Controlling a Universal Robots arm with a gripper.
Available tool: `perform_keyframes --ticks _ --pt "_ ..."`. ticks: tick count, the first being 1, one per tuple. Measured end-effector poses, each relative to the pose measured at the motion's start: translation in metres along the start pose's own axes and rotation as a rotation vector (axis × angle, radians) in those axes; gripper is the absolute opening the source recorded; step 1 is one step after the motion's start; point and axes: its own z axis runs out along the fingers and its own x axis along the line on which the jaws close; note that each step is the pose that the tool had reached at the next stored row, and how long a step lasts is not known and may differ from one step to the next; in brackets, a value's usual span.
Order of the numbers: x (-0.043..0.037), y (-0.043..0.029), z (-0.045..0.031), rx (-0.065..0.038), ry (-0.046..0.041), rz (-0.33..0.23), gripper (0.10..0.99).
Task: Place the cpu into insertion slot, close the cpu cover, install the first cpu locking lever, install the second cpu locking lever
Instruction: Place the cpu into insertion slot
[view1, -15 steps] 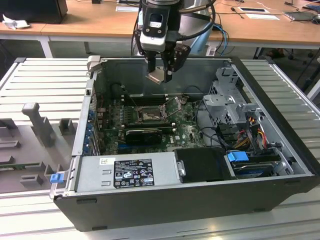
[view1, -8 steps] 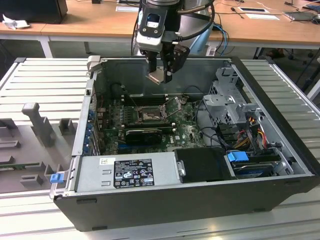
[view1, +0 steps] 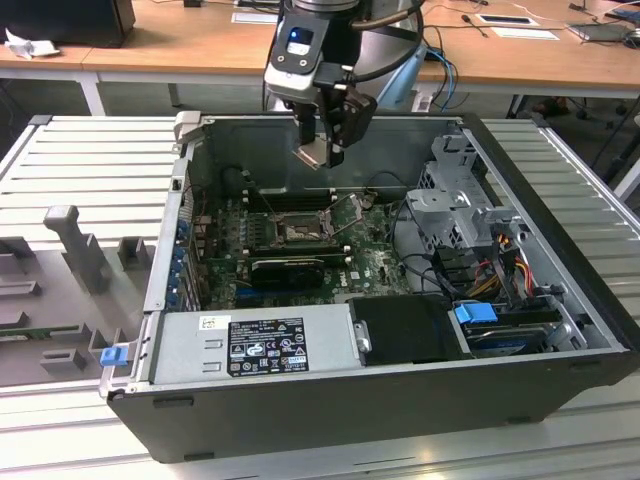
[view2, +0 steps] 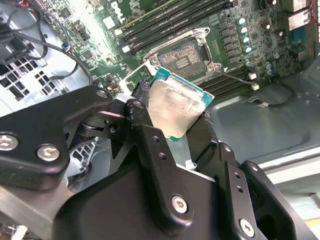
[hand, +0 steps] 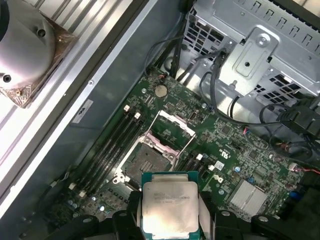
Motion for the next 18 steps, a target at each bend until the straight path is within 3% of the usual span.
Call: perform_keyframes --ticks 11,18 --pt "0.0 -0.0001 0.0016 -0.001 -0.0099 0.137 0.541" --pt "0.0 -0.0004 0.0042 -0.001 -0.011 0.153 0.541"
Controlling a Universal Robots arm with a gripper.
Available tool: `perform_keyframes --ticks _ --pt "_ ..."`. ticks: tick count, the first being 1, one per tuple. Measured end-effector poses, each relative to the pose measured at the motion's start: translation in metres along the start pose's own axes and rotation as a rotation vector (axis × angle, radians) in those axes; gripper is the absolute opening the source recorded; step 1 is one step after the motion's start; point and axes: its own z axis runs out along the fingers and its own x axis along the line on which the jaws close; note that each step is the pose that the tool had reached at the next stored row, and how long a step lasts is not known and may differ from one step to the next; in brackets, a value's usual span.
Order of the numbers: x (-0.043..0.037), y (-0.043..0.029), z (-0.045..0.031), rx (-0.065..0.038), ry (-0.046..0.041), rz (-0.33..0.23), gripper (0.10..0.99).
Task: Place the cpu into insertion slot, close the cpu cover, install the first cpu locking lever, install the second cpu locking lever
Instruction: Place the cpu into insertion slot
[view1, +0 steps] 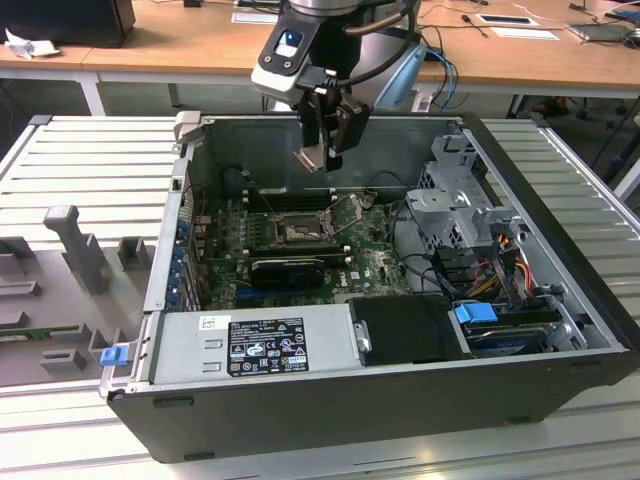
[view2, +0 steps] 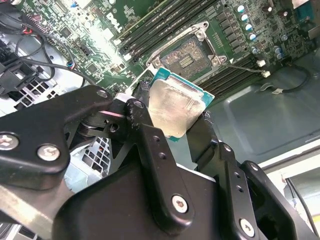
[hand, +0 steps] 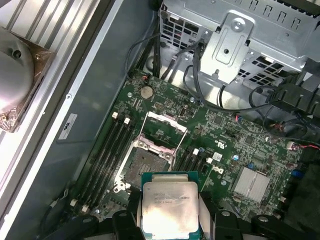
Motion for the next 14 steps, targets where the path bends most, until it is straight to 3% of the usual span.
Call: perform_keyframes --ticks 14 --pt "0.0 -0.0003 0.003 0.003 0.001 0.006 0.541"
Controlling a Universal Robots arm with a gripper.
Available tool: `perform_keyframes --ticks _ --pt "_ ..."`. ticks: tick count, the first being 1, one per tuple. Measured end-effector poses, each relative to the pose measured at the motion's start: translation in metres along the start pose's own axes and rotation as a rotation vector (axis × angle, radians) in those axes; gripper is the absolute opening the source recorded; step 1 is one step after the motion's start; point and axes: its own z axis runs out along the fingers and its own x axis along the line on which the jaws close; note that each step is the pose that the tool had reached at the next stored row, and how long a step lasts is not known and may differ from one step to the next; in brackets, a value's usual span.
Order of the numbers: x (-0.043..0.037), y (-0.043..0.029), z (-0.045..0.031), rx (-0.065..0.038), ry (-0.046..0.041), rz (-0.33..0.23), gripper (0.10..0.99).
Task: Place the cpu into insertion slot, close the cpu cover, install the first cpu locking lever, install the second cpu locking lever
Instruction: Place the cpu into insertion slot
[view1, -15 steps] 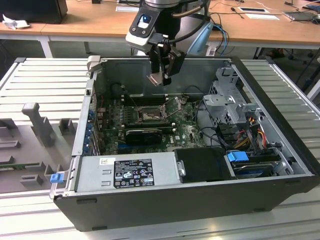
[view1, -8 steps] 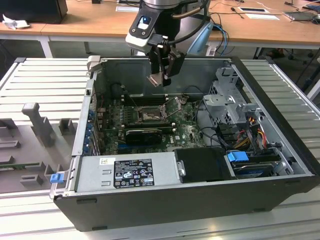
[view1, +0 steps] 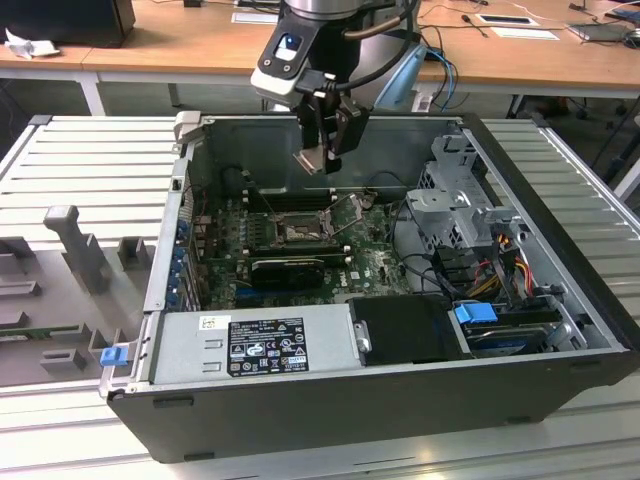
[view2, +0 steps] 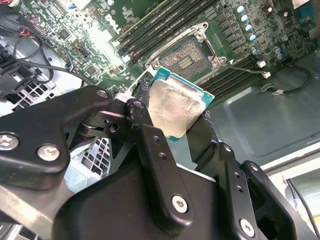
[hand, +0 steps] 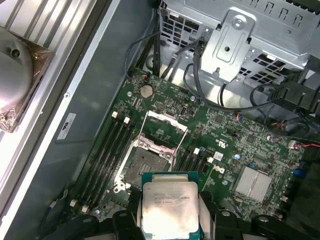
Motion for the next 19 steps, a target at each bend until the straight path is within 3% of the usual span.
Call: perform_keyframes --ticks 19 --pt "-0.0001 -0.0003 0.0038 0.002 -0.0012 0.029 0.541"
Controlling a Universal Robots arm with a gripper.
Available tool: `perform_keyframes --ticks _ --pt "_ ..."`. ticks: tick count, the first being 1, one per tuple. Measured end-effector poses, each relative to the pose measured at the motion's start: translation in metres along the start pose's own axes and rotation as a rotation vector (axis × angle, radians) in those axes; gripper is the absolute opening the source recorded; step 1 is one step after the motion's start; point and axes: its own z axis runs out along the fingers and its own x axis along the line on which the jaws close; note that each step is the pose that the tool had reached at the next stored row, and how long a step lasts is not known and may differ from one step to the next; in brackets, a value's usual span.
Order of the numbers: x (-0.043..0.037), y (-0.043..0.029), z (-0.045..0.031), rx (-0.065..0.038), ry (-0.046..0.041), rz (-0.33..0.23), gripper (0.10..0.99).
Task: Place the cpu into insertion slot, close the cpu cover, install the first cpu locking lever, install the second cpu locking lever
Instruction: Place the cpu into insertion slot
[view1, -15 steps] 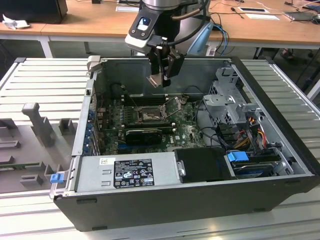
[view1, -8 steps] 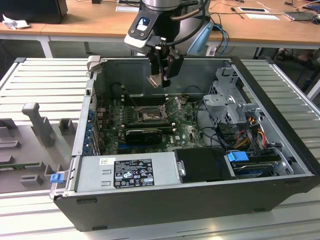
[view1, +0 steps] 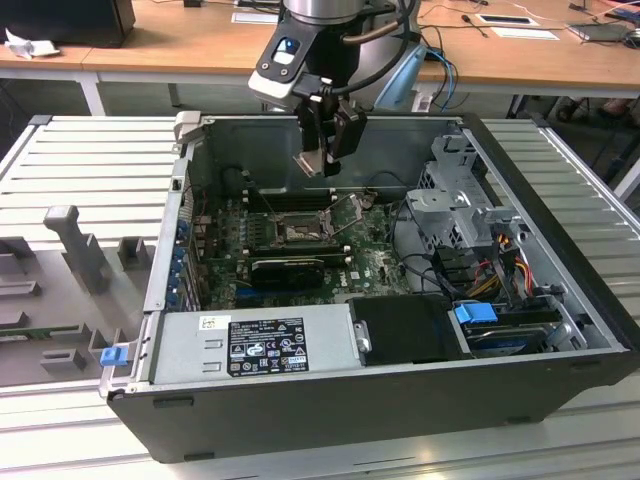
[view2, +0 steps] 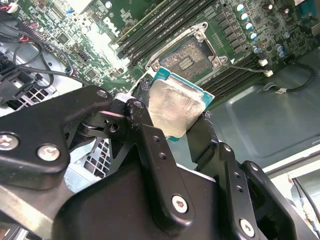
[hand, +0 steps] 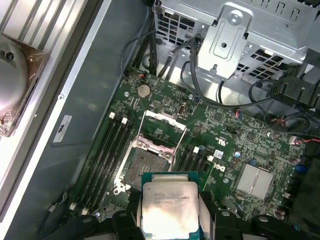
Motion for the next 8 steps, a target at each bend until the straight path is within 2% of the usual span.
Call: perform_keyframes --ticks 8 --pt "0.0 -0.0001 0.0014 0.0 -0.0006 0.01 0.541"
